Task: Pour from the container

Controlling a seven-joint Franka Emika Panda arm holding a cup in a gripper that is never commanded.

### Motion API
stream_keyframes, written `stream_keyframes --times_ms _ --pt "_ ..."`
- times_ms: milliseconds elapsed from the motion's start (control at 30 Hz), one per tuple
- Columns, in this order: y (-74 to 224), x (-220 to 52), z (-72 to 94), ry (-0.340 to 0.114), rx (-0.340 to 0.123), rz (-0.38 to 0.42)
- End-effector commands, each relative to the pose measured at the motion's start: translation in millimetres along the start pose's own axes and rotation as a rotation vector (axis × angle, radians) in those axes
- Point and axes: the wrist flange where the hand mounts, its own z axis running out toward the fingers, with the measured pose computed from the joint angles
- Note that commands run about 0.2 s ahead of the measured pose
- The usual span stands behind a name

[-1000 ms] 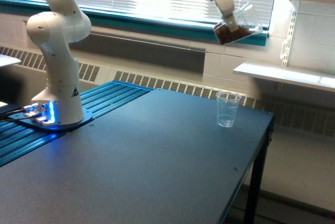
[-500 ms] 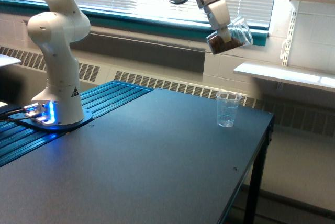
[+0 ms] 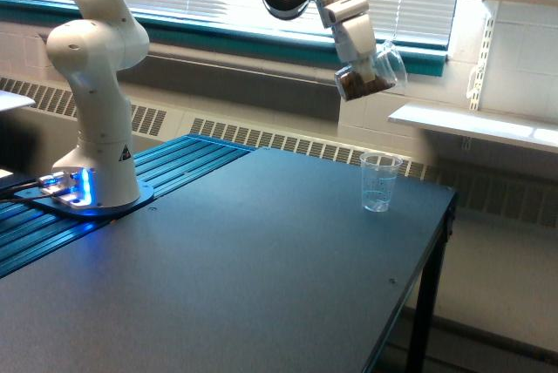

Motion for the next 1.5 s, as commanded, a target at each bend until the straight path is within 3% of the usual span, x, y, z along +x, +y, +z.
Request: stream_keyframes --times_ms 33,667,1500 --pt "-6.8 -14.6 5.3 -0.004 -0.007 -0.008" --pt "-16.1 -57.2 37.7 -0.069 -0.057 -0.076" --pt "-34.4 -81.5 66.1 -0.107 -0.135 -0.137"
